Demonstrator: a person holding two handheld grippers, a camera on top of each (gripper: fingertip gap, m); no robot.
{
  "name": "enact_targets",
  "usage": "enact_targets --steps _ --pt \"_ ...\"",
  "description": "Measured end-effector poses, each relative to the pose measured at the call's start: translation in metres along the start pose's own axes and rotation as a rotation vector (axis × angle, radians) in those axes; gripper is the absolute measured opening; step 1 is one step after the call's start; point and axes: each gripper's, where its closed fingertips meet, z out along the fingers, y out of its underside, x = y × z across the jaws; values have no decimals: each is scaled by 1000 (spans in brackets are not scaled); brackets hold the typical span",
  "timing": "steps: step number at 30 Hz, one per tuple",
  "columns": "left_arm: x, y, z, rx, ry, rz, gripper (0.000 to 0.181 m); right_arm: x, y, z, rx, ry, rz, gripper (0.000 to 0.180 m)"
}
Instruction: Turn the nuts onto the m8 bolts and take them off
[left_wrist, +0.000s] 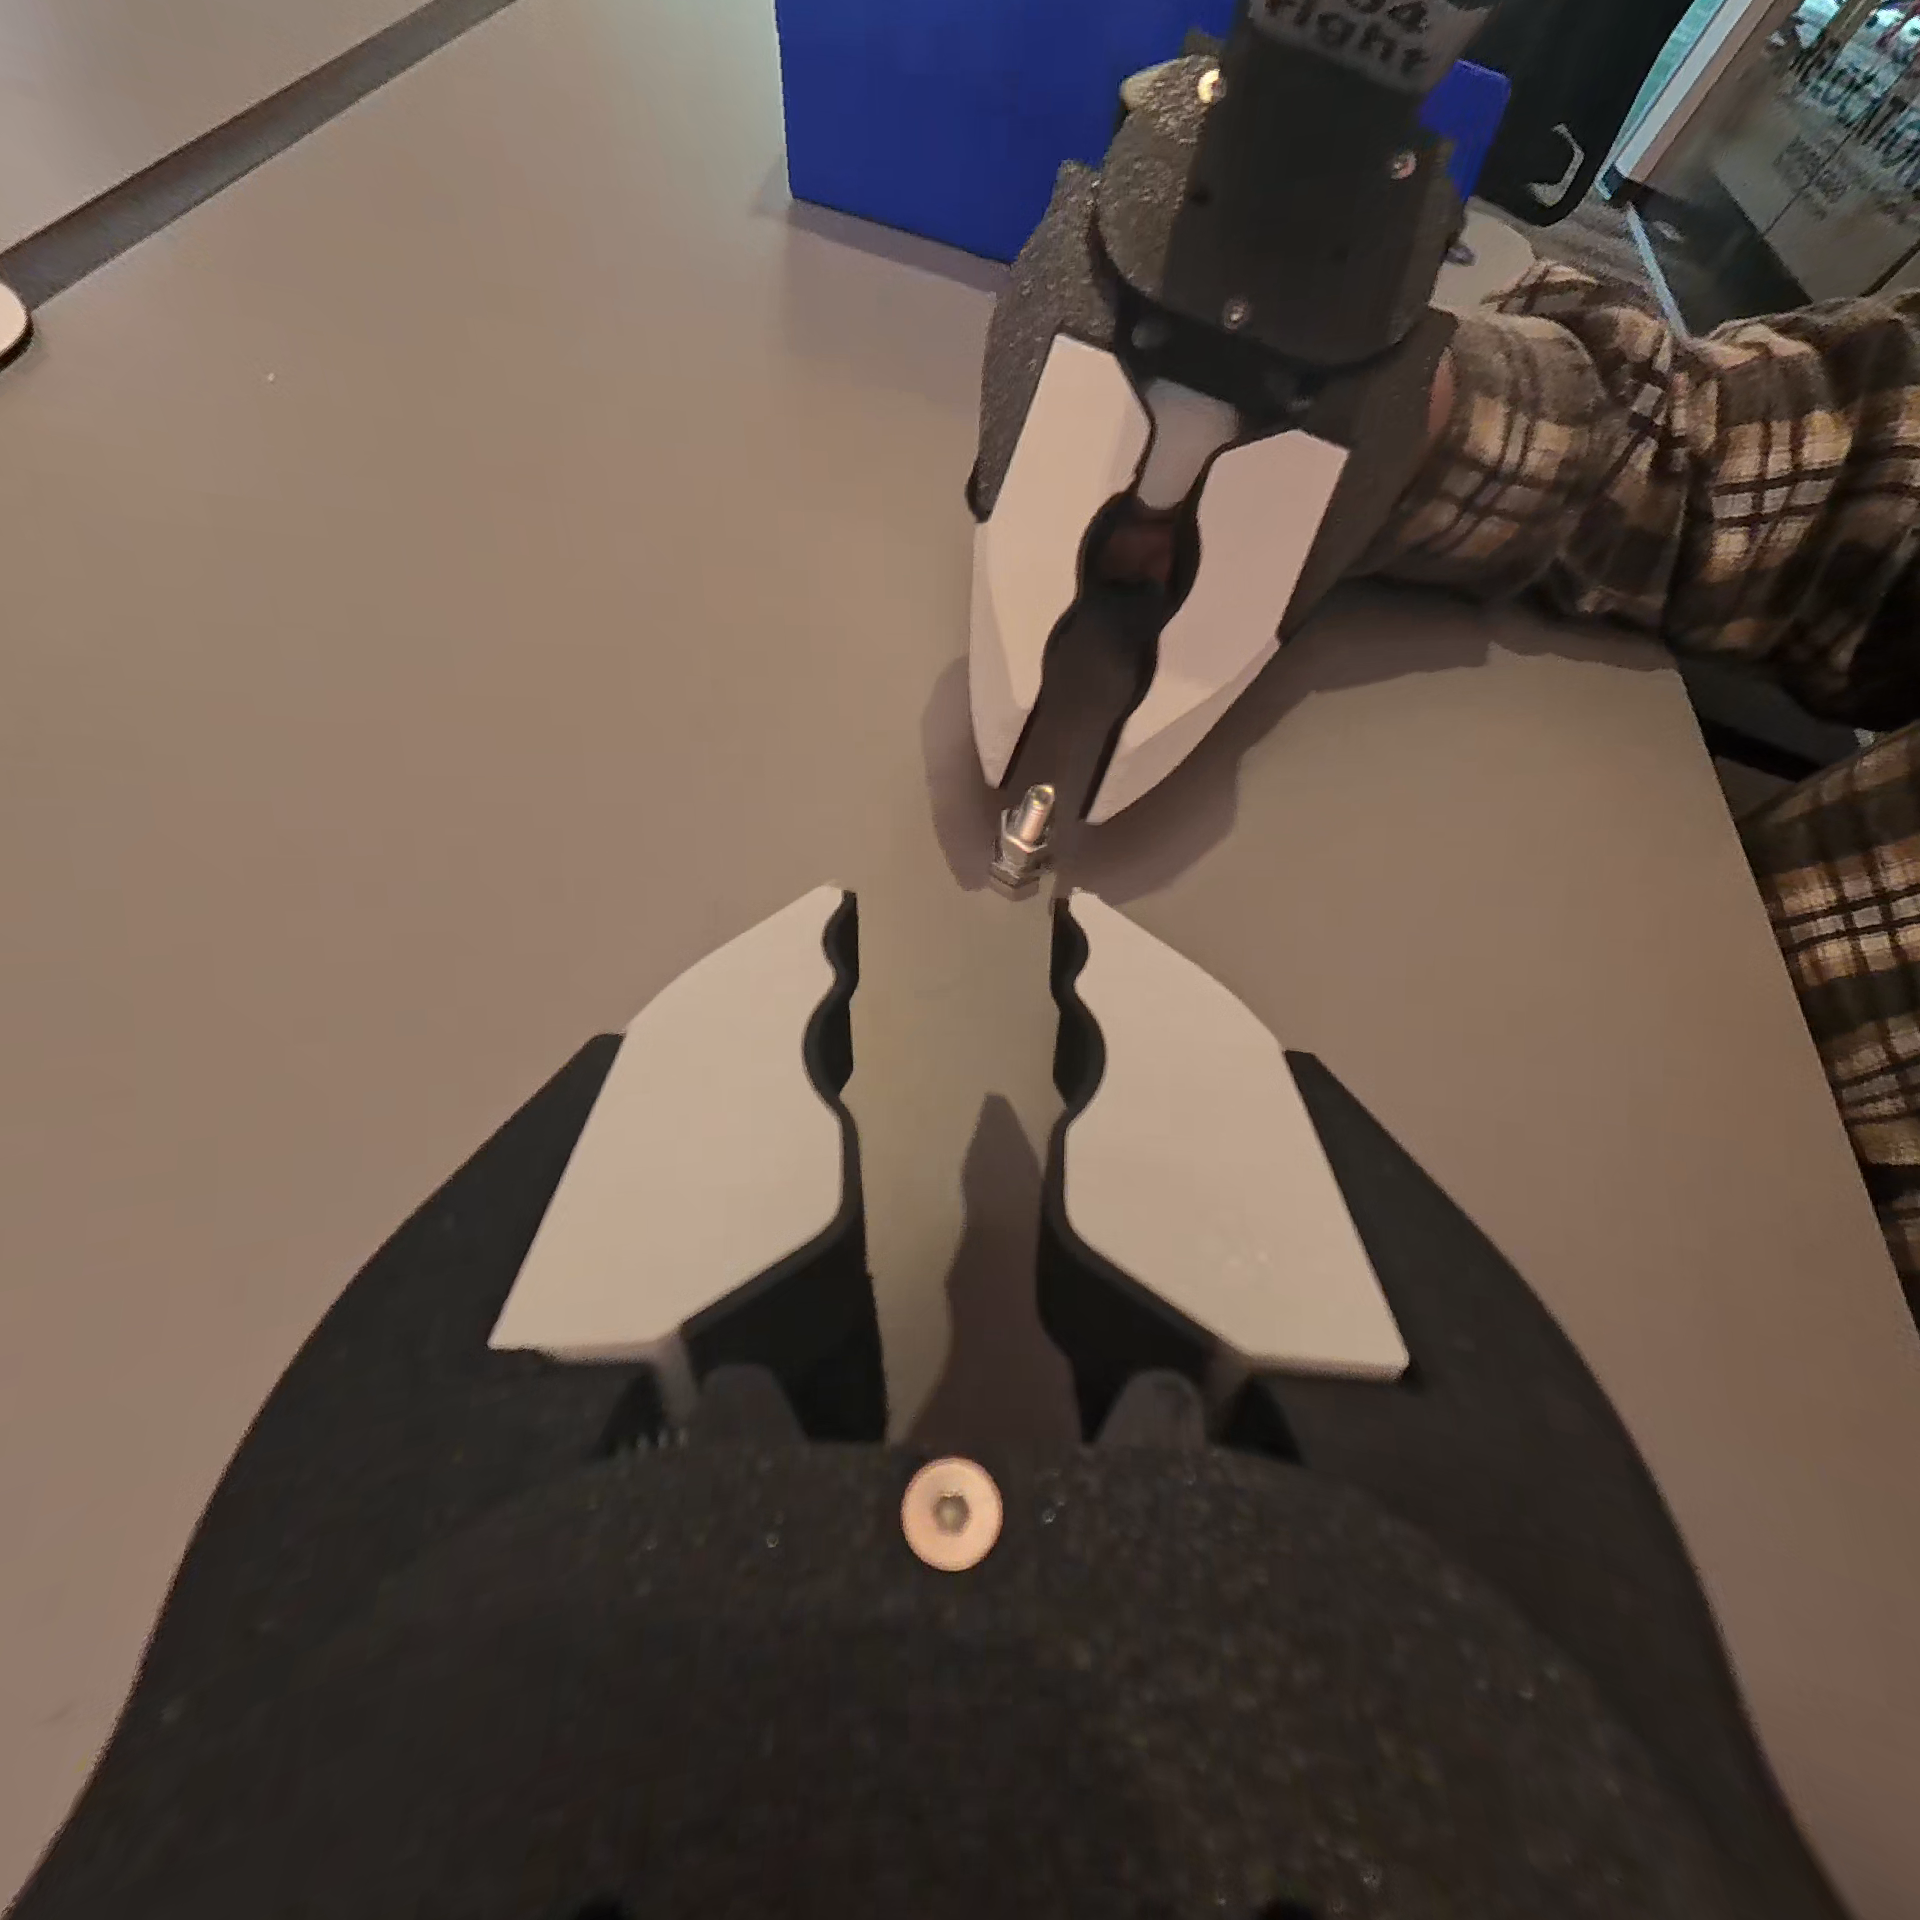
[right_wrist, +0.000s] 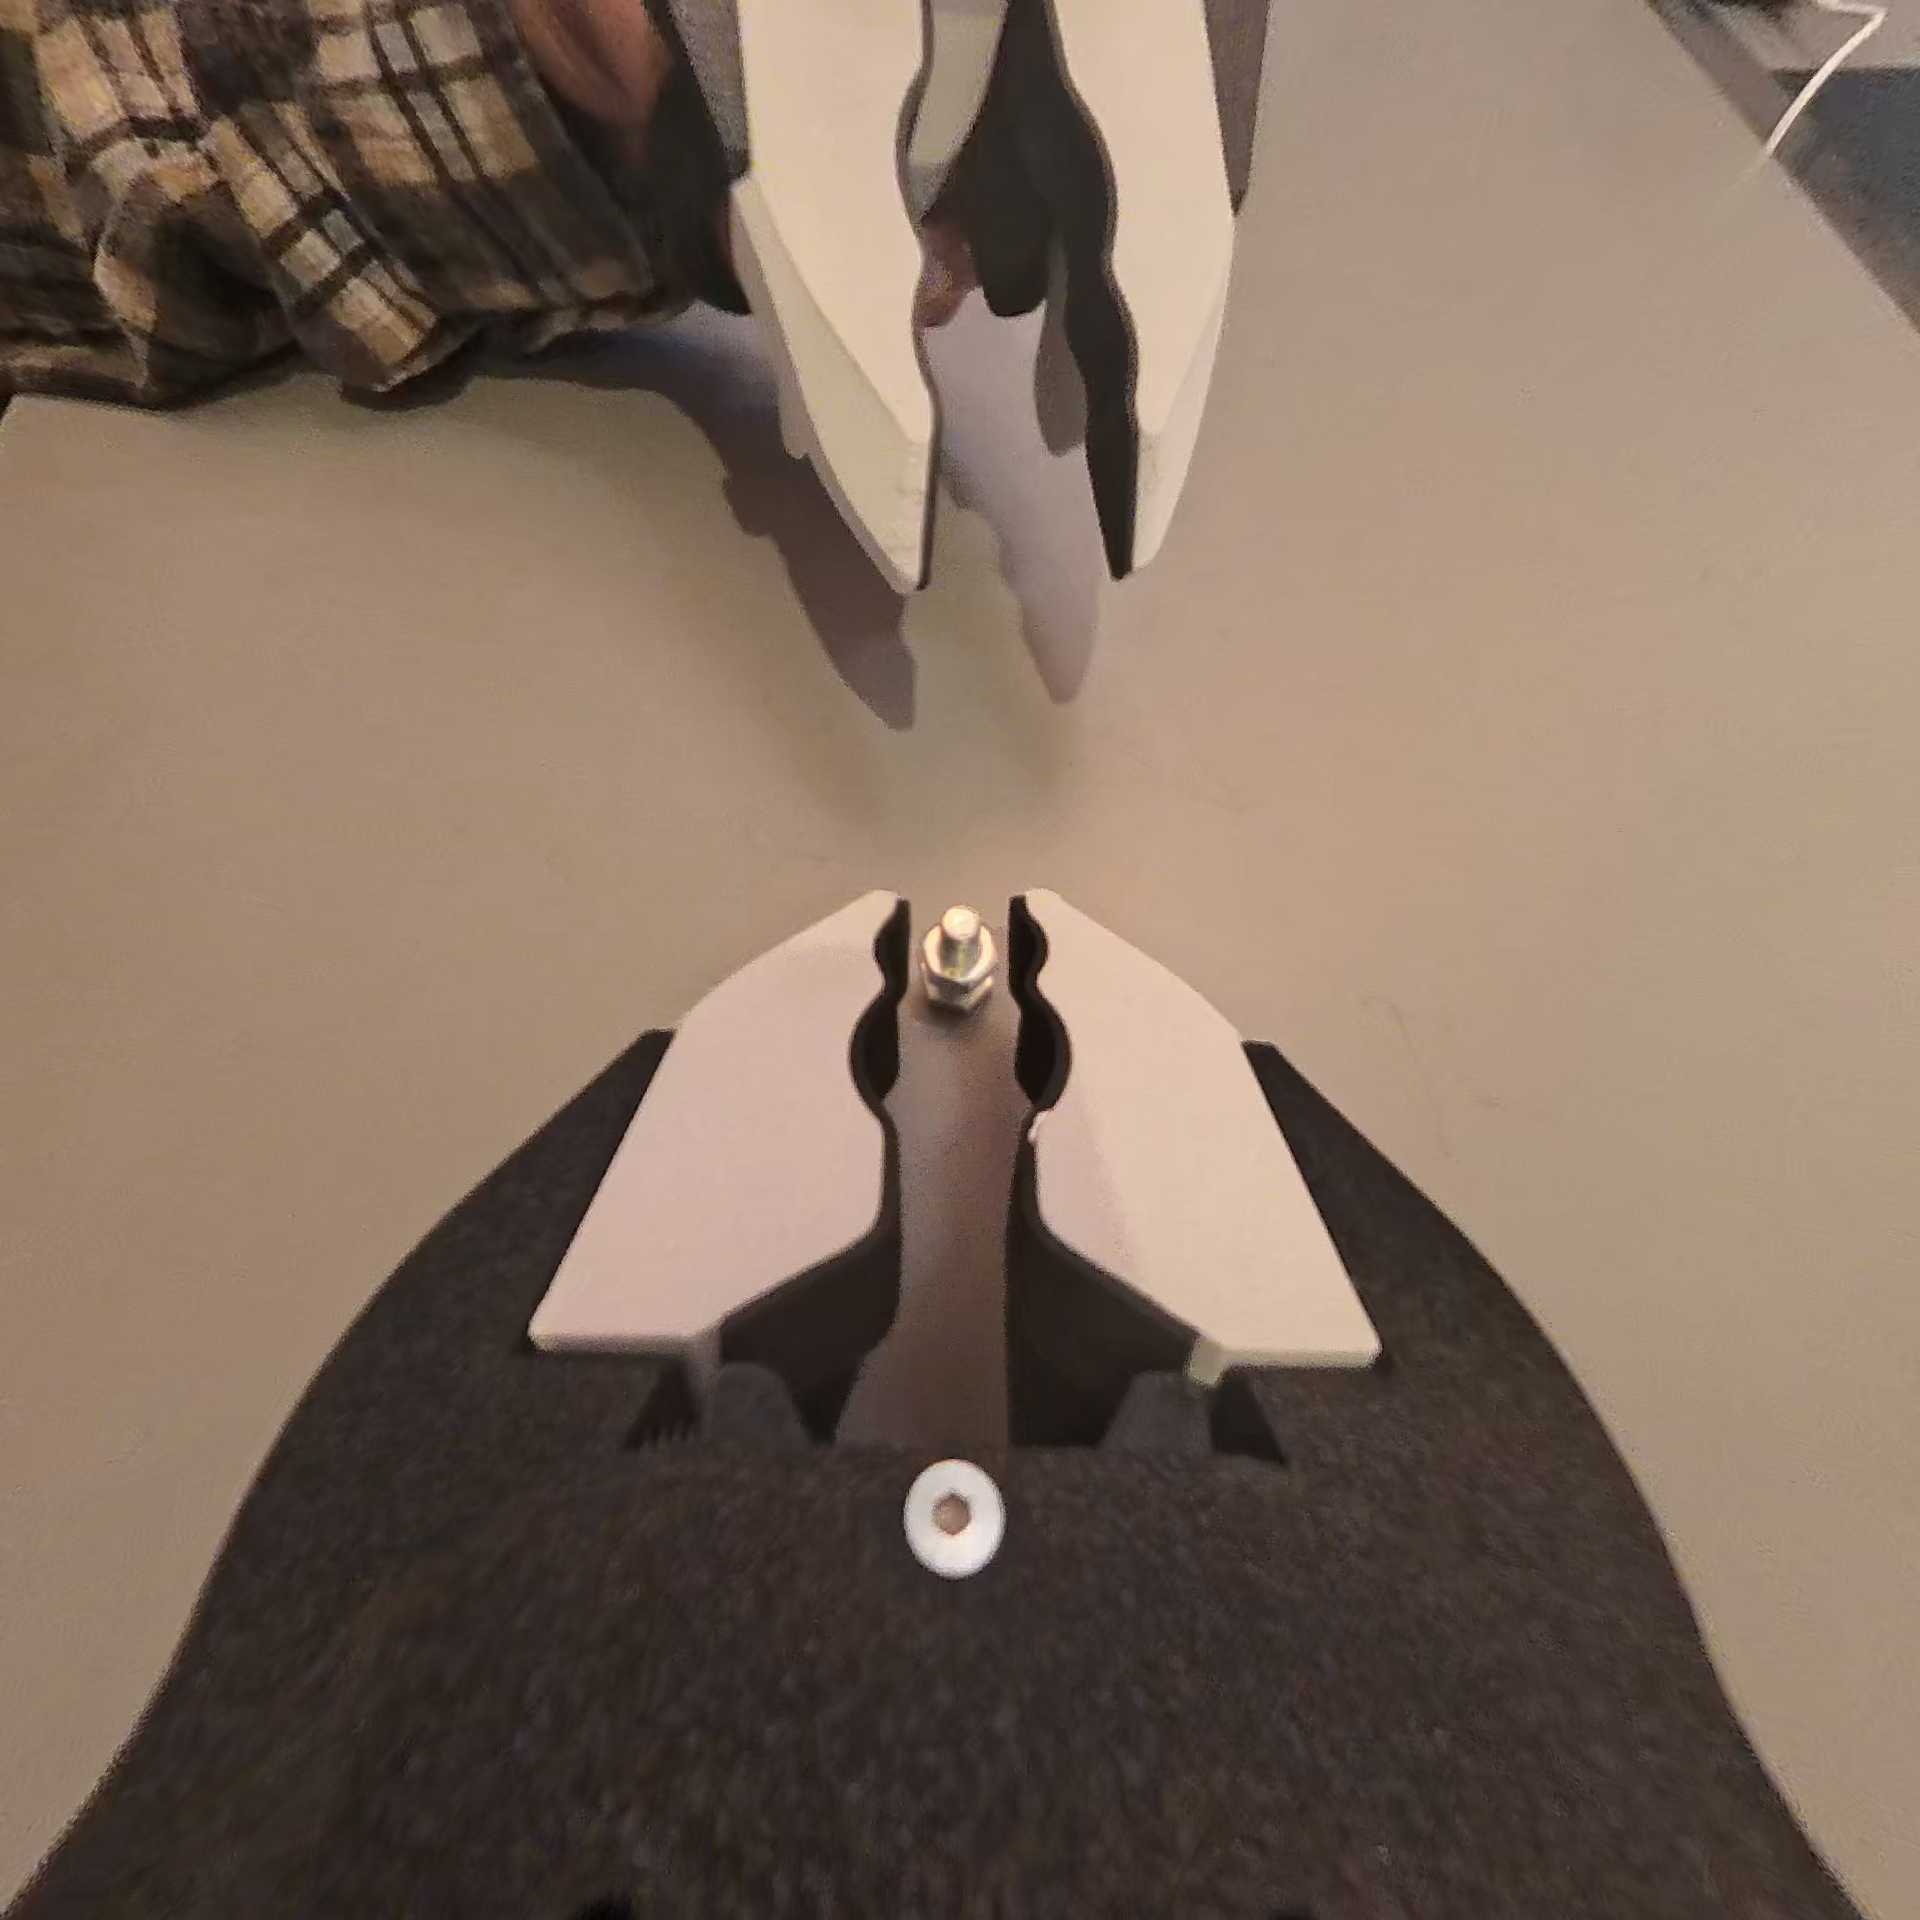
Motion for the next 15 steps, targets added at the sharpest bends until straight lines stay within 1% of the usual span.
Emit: enact_targets --steps 1,2,6,8,11,15 --pt "1 0 1 -1 0 6 35 0 2 1 -16 -11 6 12" --pt "2 -1 1 -1 -1 12 35 0 3 2 -23 -22 11 8" --pt "4 -6 2 32 4 5 39 2 -3 -2 21 -40 53 7" --pt "4 -10 4 66 3 -7 42 8 -19 -15 88 -46 90 7" --pt "8 -18 8 125 13 -20 44 20 -56 -41 174 -51 121 7" --pt "16 -36 6 231 25 -23 44 22 -88 -54 138 -107 133 7"
